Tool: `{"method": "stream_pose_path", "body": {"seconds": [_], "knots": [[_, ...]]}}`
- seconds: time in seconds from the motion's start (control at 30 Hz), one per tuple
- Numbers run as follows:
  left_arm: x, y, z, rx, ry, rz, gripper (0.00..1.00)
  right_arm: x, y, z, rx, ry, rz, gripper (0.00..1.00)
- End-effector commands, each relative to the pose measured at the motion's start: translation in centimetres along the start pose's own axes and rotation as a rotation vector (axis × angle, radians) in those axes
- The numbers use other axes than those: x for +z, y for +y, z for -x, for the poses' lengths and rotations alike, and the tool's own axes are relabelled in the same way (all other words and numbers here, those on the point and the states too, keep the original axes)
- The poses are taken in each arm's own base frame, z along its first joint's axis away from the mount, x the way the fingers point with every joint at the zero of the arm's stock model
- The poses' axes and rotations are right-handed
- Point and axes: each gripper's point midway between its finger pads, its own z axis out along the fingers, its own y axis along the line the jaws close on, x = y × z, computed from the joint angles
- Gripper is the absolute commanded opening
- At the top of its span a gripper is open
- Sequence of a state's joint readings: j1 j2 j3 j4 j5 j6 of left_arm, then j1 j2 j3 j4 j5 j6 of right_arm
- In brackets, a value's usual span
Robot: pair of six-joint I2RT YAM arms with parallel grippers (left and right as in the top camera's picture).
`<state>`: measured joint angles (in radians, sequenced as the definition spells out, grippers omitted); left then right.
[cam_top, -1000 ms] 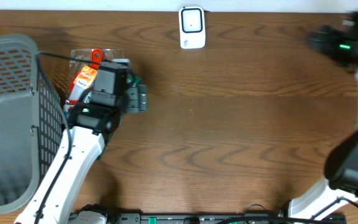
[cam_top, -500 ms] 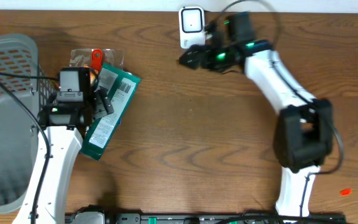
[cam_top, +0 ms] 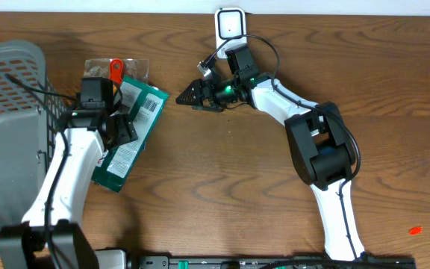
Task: Scan the item barcode
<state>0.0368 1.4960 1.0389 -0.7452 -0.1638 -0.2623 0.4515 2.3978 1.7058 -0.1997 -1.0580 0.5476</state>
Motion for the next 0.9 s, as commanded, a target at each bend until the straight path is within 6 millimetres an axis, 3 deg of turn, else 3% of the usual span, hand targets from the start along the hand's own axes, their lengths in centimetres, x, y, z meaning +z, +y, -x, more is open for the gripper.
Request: {"method": "stream_pose_path", "body": {"seconds": [0.0,0.3,0.57,0.87], "knots": [[1.1,0.3,-0.3,-0.004,0.026,0.022,0.94,1.2,-0.3,-1.1,0.074,0.043,0.030,0.96],[2.0,0.2,0.7,-0.012,-0.004,0.028,0.94,4.1,0.2,-2.7,0.083,0.090,0.042,0.94],[2.2,2.1,2.0,-0.070,-0.044,0.050,0.95,7.6,2.1,-4.6,0.051,0.128,0.042,0.92],[2.3,3.8,3.6,-0.134,-0.096,0.054,0.95,10.6,2.1,-6.0,0.067,0.124,-0.025,0.88]]}}
